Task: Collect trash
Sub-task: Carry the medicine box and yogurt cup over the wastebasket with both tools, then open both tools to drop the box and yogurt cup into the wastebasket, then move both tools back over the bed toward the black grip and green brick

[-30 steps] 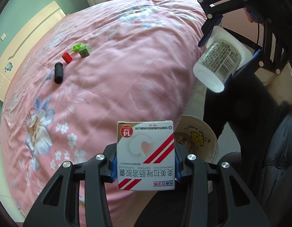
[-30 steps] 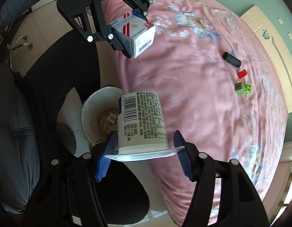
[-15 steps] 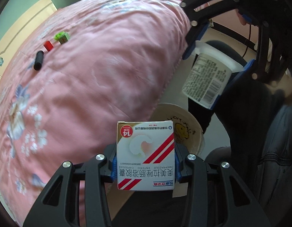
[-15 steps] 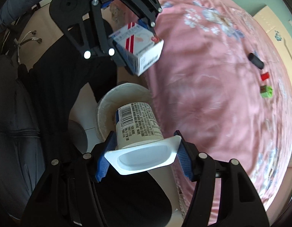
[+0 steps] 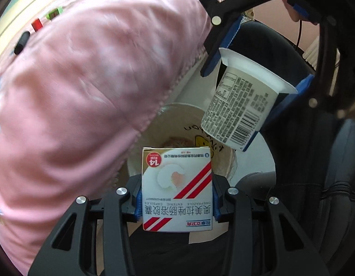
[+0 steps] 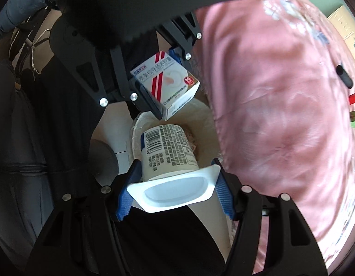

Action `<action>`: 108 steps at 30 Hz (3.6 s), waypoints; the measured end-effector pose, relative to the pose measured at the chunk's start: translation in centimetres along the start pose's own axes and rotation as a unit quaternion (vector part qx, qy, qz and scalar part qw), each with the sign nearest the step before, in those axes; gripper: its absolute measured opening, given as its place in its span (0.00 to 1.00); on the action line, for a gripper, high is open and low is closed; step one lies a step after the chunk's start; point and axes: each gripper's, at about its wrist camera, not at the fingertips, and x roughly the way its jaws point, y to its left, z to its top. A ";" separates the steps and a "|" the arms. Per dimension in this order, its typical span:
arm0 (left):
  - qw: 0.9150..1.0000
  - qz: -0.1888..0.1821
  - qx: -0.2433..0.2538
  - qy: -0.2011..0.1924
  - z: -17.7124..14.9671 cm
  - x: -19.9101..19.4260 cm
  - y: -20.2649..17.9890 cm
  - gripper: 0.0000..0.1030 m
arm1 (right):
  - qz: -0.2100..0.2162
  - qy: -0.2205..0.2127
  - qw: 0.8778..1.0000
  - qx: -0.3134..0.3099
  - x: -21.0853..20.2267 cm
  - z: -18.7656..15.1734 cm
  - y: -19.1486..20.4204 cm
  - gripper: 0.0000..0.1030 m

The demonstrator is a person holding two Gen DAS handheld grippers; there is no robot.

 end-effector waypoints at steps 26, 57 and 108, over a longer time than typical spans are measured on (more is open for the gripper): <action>0.997 -0.025 -0.060 0.030 -0.4 6.0 2.1 0.95 | 0.000 0.023 0.999 0.031 6.5 -0.8 -3.2 0.93; 0.997 0.066 -0.040 -0.007 1.5 -0.3 2.0 0.96 | -0.095 -0.043 0.990 0.094 -0.5 -5.8 -4.9 0.94; 0.995 0.098 -0.011 -0.022 19.8 -9.7 27.4 0.96 | -0.068 -0.080 0.976 0.190 -11.7 -1.4 -41.5 0.93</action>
